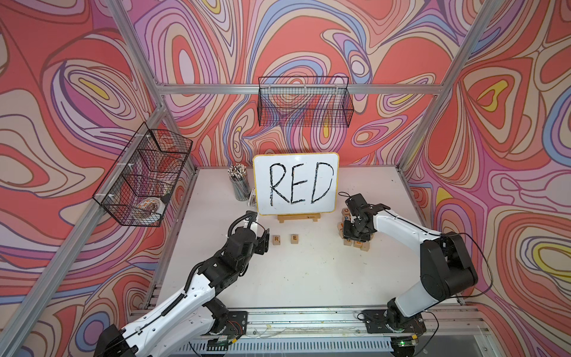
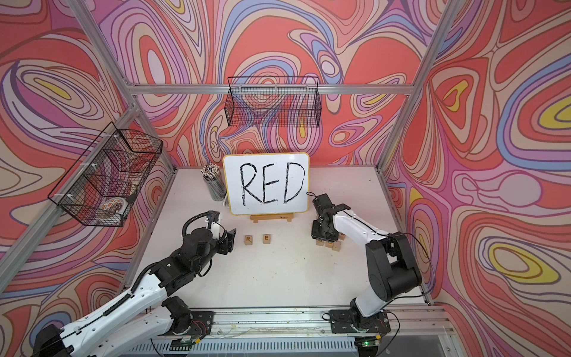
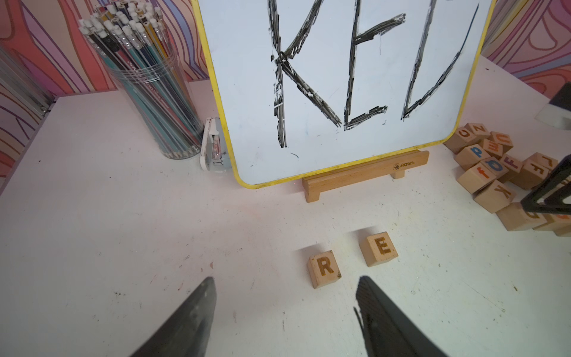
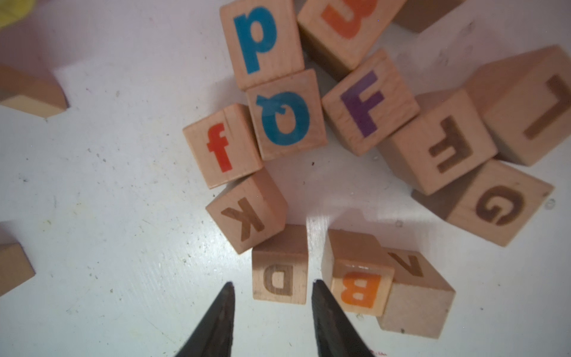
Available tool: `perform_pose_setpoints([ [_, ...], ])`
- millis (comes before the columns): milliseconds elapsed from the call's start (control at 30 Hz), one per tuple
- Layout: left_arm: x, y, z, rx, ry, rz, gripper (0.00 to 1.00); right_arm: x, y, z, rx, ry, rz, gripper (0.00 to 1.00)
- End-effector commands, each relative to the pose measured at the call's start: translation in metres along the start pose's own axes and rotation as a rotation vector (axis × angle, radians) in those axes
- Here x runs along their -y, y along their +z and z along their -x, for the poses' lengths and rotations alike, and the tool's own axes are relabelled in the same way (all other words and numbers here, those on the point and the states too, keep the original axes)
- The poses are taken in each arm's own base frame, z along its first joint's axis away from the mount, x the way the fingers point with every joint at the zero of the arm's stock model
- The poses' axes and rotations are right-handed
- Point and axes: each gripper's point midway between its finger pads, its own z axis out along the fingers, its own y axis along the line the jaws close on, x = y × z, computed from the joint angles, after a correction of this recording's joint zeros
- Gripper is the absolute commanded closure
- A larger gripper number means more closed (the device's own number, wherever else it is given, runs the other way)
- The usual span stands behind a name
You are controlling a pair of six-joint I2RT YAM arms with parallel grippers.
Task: Assemble the uppercase word "red" with letter blocks
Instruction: Pick up the letter block from the center of the board.
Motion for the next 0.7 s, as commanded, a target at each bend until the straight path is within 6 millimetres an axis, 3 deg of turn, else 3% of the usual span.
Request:
perform_pose_setpoints([
  [0, -0.005, -0.001, 0.0, 0.011, 0.0, 0.021, 0.25, 0.003, 0.009, -0.002, -0.008, 0.015, -0.016, 0.56],
  [667, -0.005, 0.001, -0.001, 0.005, 0.004, 0.022, 0.26, 0.009, 0.028, -0.01, -0.049, 0.013, -0.048, 0.6],
])
